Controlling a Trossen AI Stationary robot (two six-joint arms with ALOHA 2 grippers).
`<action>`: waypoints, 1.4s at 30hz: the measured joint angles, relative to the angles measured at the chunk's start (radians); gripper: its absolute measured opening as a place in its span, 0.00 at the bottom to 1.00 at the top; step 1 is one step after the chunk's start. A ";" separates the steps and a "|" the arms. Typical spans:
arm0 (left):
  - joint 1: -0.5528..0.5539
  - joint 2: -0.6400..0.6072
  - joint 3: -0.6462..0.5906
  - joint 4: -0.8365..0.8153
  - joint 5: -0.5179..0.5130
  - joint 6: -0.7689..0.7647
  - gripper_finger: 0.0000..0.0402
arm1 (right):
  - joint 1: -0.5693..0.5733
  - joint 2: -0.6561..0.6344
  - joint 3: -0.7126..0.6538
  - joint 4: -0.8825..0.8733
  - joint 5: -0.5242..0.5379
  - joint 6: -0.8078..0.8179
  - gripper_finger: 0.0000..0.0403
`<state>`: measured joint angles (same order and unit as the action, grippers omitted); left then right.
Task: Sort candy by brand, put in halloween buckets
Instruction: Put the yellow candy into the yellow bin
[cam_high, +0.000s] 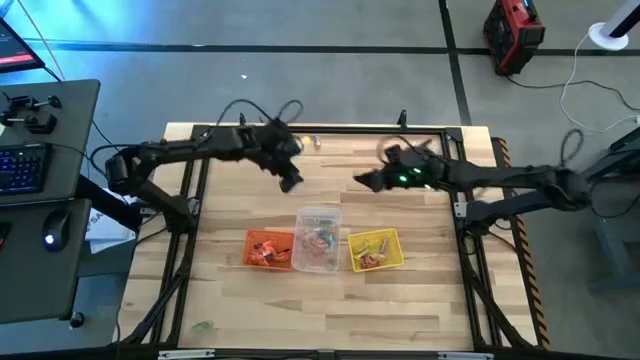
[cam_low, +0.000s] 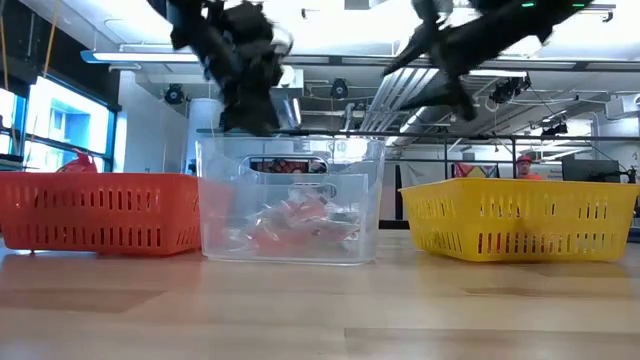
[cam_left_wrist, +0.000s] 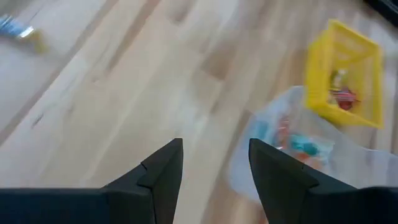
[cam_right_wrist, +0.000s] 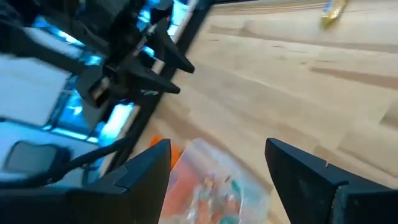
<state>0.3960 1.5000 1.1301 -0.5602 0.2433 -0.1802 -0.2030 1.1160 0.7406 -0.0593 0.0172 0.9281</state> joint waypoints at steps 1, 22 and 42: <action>0.040 0.000 -0.013 -0.004 0.027 0.011 0.43 | -0.012 0.050 0.040 -0.016 -0.002 0.003 0.63; 0.176 -0.511 -0.299 0.161 -0.051 -0.177 0.43 | -0.281 1.097 1.180 -0.693 -0.021 -0.306 0.63; 0.171 -0.539 -0.299 0.158 -0.099 -0.201 0.43 | -0.295 1.459 1.600 -0.968 0.105 -0.222 0.63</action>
<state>0.5667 0.9614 0.8310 -0.4019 0.1448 -0.3808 -0.4980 2.5752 2.3409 -1.0272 0.1223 0.7056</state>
